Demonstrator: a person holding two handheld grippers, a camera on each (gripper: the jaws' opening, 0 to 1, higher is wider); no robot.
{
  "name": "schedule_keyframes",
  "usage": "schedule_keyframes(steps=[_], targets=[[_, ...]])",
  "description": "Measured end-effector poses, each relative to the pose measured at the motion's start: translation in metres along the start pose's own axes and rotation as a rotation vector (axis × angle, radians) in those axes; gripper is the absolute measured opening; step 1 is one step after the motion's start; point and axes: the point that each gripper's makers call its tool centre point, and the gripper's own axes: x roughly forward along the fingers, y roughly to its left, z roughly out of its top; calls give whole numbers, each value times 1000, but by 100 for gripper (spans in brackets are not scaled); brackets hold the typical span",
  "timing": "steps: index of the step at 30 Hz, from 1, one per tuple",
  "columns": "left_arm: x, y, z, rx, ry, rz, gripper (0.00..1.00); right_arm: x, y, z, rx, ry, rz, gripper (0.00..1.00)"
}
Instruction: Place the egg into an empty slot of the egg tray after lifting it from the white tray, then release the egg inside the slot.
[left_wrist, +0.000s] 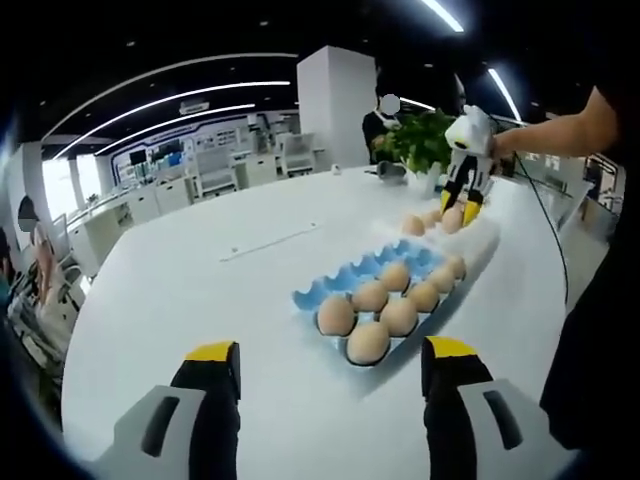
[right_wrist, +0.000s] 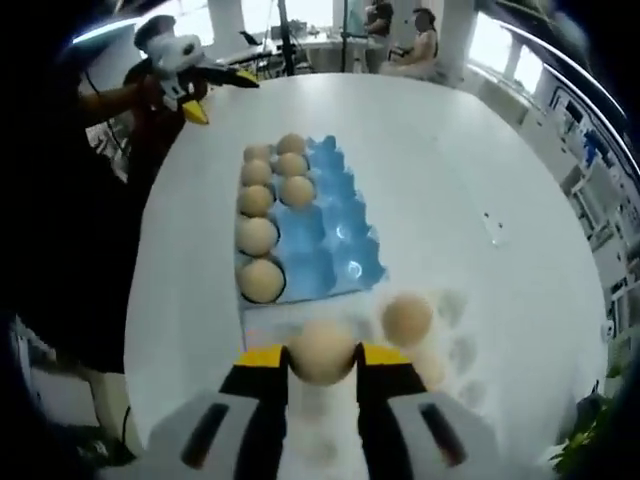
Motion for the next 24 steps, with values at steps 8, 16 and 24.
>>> schedule_keyframes(steps=[8, 16, 24], targets=[[3, -5, -2, 8, 11, -19, 74, 21, 6, 29, -40, -40, 32, 26], [1, -2, -3, 8, 15, -9, 74, 39, 13, 54, -82, -67, 77, 26], [0, -1, -5, 14, 18, -8, 74, 52, 17, 71, -114, -75, 101, 26]])
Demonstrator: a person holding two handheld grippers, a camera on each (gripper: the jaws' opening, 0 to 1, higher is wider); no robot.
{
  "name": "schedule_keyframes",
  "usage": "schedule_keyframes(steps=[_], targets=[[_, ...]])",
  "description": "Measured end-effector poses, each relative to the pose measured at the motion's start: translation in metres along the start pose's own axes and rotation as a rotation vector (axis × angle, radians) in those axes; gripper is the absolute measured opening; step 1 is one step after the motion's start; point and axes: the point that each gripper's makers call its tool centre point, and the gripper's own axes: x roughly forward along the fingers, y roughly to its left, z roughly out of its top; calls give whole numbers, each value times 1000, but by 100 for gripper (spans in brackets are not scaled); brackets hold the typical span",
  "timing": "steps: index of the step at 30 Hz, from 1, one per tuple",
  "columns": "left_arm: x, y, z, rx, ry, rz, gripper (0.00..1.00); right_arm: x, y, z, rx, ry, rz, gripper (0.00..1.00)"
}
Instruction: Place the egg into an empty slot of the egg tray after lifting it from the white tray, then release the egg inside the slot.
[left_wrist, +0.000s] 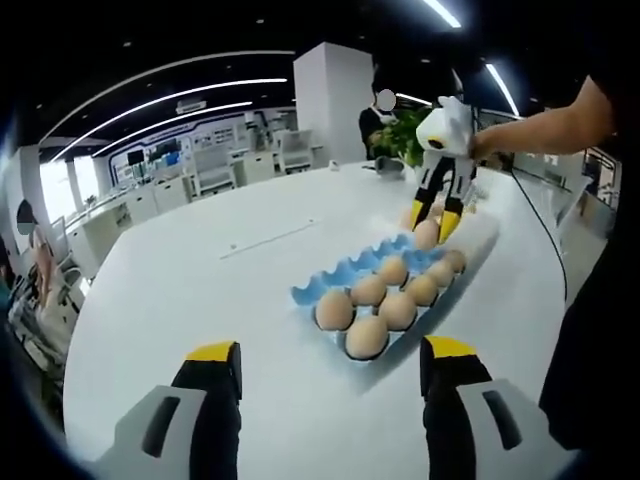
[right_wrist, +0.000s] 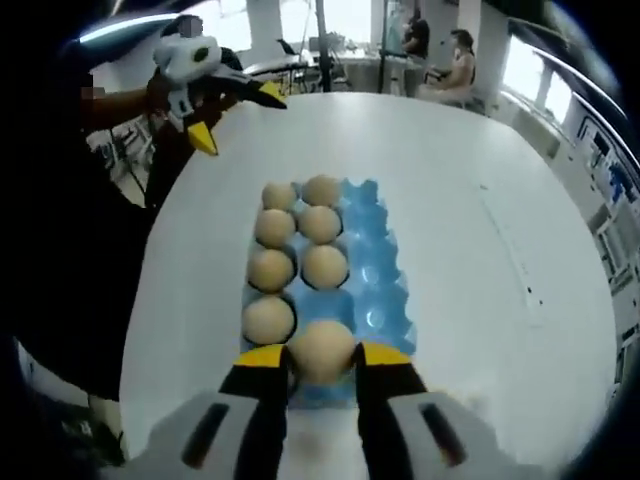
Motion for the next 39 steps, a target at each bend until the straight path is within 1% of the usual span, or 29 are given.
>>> schedule_keyframes(steps=[4, 8, 16, 23, 28, 29, 34, 39], targets=[[0, 1, 0, -2, -4, 2, 74, 7, 0, 5, -6, 1, 14, 26], [0, 2, 0, -1, -3, 1, 74, 14, 1, 6, -11, 15, 27, 26], [0, 2, -1, -4, -3, 0, 73, 28, 0, 9, -11, 23, 50, 26], [-1, 5, -1, -5, -4, 10, 73, 37, -6, 8, 10, 30, 70, 26], [-2, 6, -1, -9, -2, 15, 73, 45, -3, 3, 28, 56, 102, 26], [-2, 5, -2, -9, -1, 15, 73, 44, -4, 4, 25, 48, 99, 26], [-1, 4, -2, -12, 2, 13, 73, 43, -4, 4, 32, 48, 104, 26], [1, 2, 1, -6, -4, 5, 73, 43, -3, 3, -2, 48, 110, 27]])
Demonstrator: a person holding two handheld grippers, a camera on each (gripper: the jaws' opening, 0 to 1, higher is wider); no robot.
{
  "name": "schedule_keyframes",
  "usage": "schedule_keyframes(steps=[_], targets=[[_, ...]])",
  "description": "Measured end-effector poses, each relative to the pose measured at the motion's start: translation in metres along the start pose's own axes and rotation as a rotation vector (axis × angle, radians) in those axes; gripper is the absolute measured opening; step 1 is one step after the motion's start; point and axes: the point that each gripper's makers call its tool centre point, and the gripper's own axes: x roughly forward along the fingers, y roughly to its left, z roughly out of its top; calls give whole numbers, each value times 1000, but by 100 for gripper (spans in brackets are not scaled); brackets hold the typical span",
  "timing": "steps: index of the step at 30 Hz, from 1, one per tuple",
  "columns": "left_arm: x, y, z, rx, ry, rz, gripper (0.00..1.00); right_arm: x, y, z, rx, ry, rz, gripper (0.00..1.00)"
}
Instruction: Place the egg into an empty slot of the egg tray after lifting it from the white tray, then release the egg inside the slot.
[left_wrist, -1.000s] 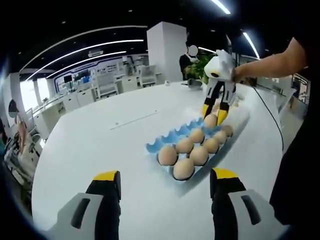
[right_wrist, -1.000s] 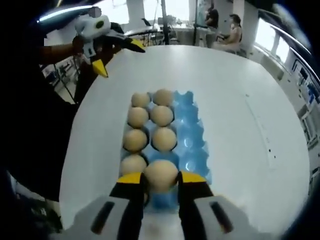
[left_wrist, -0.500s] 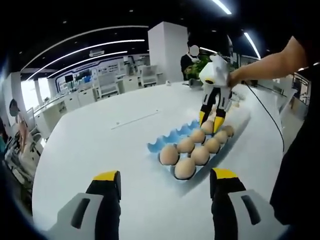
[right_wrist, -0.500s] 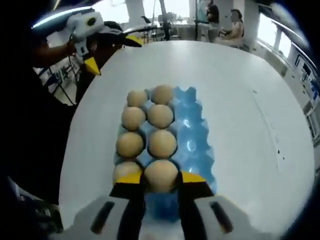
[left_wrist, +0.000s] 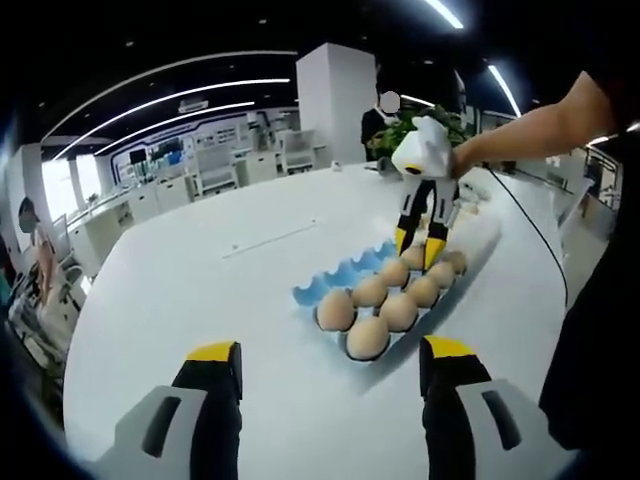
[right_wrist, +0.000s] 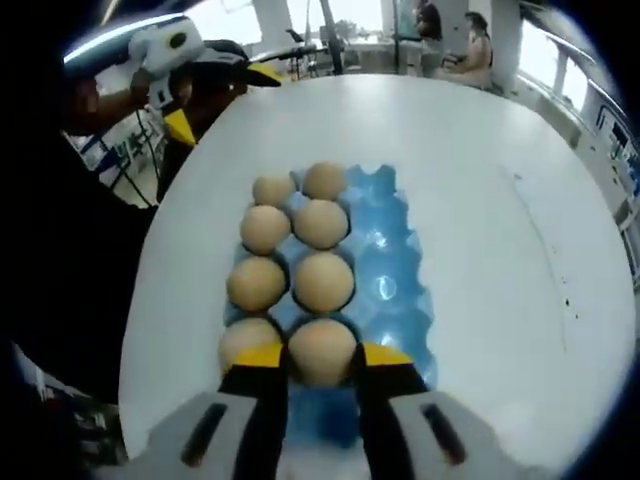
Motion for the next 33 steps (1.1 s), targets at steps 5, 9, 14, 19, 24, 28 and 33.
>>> schedule_keyframes(steps=[5, 9, 14, 19, 24, 28, 33], targets=[[-1, 1, 0, 5, 2, 5, 73, 0, 1, -1, -34, -5, 2, 28], [-3, 1, 0, 4, 1, 10, 73, 0, 1, -1, -43, -2, -6, 28], [-4, 1, 1, 10, 0, 16, 73, -2, 2, -1, -47, 1, -12, 28], [-4, 0, 3, 8, -5, 14, 73, -6, 3, 0, -50, -12, -18, 28], [-3, -2, 3, 10, -6, 8, 73, -13, 3, -5, -34, -25, -43, 27], [-3, -3, 5, 12, -11, 6, 73, -23, 7, -11, -8, -44, -50, 27], [0, -6, 7, 18, -12, -1, 73, -35, 3, -28, 21, -41, -95, 27]])
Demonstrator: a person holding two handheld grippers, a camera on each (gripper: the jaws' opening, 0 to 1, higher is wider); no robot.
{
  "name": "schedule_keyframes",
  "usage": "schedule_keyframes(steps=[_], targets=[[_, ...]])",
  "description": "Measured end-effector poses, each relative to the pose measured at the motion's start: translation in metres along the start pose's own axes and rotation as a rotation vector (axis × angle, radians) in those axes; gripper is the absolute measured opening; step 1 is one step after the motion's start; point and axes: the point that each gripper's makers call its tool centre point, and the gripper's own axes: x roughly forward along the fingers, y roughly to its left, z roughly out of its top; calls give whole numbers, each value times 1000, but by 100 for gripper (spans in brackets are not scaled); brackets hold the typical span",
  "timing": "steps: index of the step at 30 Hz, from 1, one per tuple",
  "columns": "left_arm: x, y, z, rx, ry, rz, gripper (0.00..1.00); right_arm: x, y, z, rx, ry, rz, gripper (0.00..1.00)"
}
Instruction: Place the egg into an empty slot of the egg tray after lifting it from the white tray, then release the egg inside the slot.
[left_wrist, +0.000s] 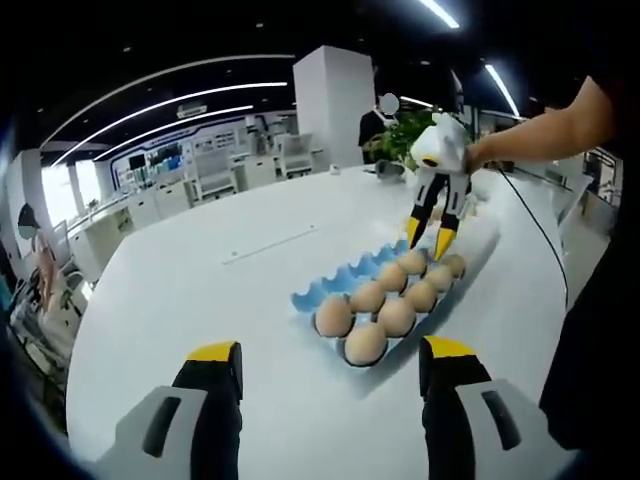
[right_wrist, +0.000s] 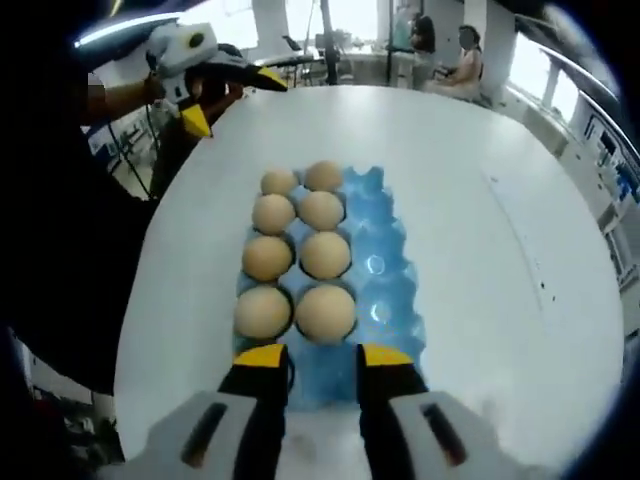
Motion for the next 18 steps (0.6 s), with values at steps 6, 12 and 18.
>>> schedule_keyframes(steps=[6, 12, 18], targets=[[3, -4, 4, 9, -7, -14, 73, -10, -2, -16, 28, 8, -28, 27], [3, -4, 3, 8, -5, -14, 73, -24, -6, -45, 82, 32, -67, 26], [2, -2, 2, 7, -1, -10, 72, -52, -14, -93, 186, 75, -140, 26]])
